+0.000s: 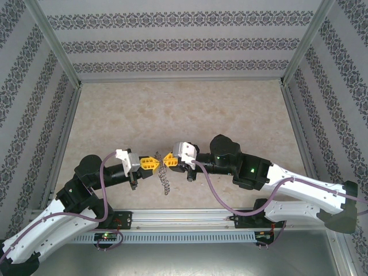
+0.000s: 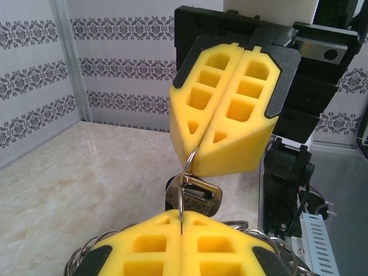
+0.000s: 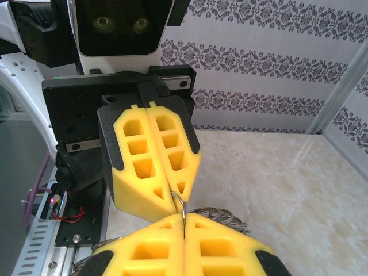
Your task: Put the keys on the keyring
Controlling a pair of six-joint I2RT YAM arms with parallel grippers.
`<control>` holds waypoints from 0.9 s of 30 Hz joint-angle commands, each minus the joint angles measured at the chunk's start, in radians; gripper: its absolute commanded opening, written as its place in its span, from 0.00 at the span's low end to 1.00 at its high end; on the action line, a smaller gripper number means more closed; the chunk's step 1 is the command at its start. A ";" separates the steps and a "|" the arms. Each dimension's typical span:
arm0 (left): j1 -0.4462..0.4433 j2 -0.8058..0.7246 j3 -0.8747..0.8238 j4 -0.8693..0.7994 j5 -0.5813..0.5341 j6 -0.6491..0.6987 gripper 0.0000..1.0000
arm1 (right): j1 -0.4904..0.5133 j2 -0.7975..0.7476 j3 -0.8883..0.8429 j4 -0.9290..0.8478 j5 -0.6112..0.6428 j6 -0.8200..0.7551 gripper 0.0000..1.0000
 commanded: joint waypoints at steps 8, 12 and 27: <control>-0.008 -0.018 0.034 0.083 0.023 -0.001 0.00 | 0.008 0.027 0.014 -0.026 -0.013 -0.013 0.00; -0.009 -0.018 0.031 0.084 0.023 -0.001 0.00 | 0.007 0.029 0.017 -0.027 -0.017 -0.013 0.00; -0.009 -0.021 0.033 0.081 0.020 -0.001 0.00 | 0.008 0.017 0.015 -0.054 -0.043 -0.012 0.00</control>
